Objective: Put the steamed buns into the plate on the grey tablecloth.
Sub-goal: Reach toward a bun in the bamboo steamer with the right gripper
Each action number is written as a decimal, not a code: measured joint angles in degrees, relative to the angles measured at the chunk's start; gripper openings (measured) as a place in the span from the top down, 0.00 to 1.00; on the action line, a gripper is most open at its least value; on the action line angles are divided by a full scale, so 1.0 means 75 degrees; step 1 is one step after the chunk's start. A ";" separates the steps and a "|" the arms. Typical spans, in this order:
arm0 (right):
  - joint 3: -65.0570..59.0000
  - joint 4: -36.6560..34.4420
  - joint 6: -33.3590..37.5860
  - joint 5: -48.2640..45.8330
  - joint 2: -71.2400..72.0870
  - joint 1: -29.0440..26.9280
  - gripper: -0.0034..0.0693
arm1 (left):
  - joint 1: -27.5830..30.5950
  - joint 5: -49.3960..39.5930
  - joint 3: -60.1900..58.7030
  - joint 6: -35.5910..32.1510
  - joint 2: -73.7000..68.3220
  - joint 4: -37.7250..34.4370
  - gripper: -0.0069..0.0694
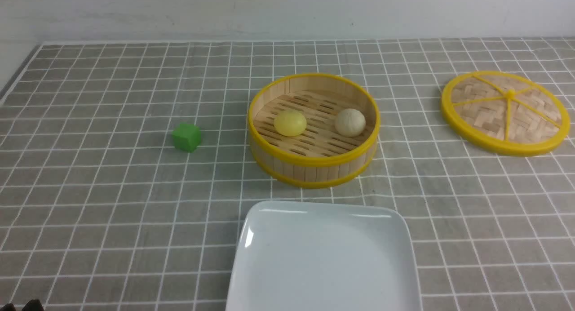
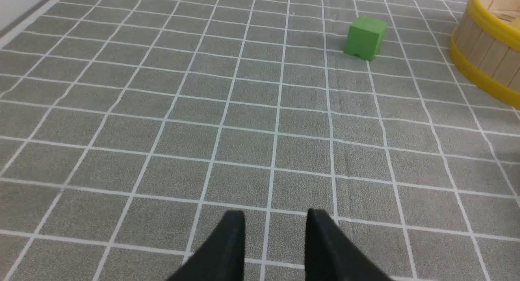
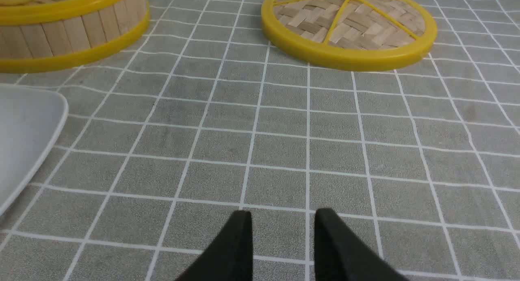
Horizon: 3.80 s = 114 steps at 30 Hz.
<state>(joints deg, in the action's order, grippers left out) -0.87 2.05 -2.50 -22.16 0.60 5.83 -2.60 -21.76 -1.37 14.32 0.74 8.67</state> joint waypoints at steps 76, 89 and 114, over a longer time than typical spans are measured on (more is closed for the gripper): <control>0.3804 -0.2455 -0.0079 -0.2513 -0.5987 0.0000 0.96 | 0.0000 0.0889 -0.0030 0.3800 0.0000 -0.2968 0.59; 0.8259 -0.4592 0.3059 -0.4561 -1.1397 0.0278 0.70 | 0.0000 0.1475 -0.0038 0.3411 0.0000 -0.2968 0.59; 1.9462 -0.1090 0.0254 -0.6552 -1.9143 0.2172 0.36 | 0.0000 -0.2607 0.2576 0.2337 -0.2001 -0.2883 0.59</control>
<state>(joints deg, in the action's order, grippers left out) 145.10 -6.13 -0.59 -71.30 -142.97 22.12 -2.60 -41.31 17.95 31.84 -14.26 -12.95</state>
